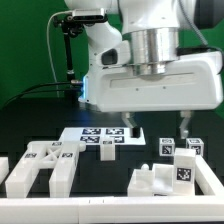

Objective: Assemble chair

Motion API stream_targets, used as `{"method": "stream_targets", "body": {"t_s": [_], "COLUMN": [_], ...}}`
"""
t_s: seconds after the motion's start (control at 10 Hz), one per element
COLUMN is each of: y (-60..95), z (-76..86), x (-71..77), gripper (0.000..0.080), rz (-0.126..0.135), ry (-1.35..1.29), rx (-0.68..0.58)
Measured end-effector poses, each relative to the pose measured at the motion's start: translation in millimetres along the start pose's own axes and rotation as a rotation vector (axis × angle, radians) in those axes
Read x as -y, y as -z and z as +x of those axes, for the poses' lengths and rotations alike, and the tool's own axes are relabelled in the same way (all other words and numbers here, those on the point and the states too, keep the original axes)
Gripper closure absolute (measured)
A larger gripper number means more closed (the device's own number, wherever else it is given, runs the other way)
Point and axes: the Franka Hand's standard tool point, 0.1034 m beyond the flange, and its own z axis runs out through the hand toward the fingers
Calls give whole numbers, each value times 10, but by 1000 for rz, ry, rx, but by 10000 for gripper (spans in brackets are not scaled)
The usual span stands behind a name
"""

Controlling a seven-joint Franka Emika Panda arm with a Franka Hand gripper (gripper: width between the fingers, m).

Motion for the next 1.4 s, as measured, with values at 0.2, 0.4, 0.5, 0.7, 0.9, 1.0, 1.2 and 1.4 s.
{"method": "stream_targets", "body": {"t_s": [0.2,0.4,0.5,0.7,0.9,1.0,1.2,1.4], "y": [-12,-21,-34,-214,-169,-179,-184,-291], "z": [-34,-56,-95,-183,-269,-335,-367,-395], "x": [-55,-68,-108,-460,-851,-867,-837,-910], "gripper": [150,150,150,150,150,150,150,150], "rz": [-21,-23,-28,-50,-22,-31,-37,-93], "ry": [83,78,70,310,374,347,350,355], "rx": [-2,22,91,192,341,399,517,670]}}
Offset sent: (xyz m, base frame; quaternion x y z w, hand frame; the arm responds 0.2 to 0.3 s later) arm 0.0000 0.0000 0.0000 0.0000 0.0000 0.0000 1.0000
